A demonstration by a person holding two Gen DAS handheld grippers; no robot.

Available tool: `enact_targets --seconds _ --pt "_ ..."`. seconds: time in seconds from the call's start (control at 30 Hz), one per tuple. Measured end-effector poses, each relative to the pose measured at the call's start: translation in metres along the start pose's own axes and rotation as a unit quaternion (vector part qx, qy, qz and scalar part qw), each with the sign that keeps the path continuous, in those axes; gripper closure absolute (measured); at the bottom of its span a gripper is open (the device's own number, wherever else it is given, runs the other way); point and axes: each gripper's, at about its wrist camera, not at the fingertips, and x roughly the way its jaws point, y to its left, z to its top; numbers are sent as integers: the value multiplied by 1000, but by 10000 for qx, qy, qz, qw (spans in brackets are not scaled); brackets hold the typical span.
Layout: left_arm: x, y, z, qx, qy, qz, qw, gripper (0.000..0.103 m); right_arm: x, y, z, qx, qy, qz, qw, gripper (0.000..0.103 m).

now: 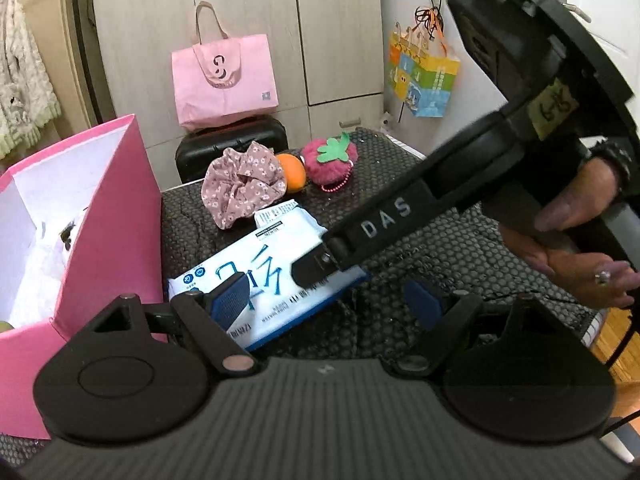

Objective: Organize soft objects
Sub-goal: 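Grasp the wet-wipes pack with the left gripper while the right grasps its other end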

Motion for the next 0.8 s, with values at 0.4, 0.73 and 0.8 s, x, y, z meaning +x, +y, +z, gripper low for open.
enact_targets --seconds 0.4,0.73,0.8 --pt "-12 16 3 -485 -190 -371 9980 19 -38 -11 -20 -94 -286 -504 9983 101" --pt "-2 22 2 -797 99 -255 9964 19 -33 -34 -11 654 -165 128 9976 86" --pt "-1 21 0 -791 143 -275 9964 19 -24 -29 -8 699 -98 279 9971 72"
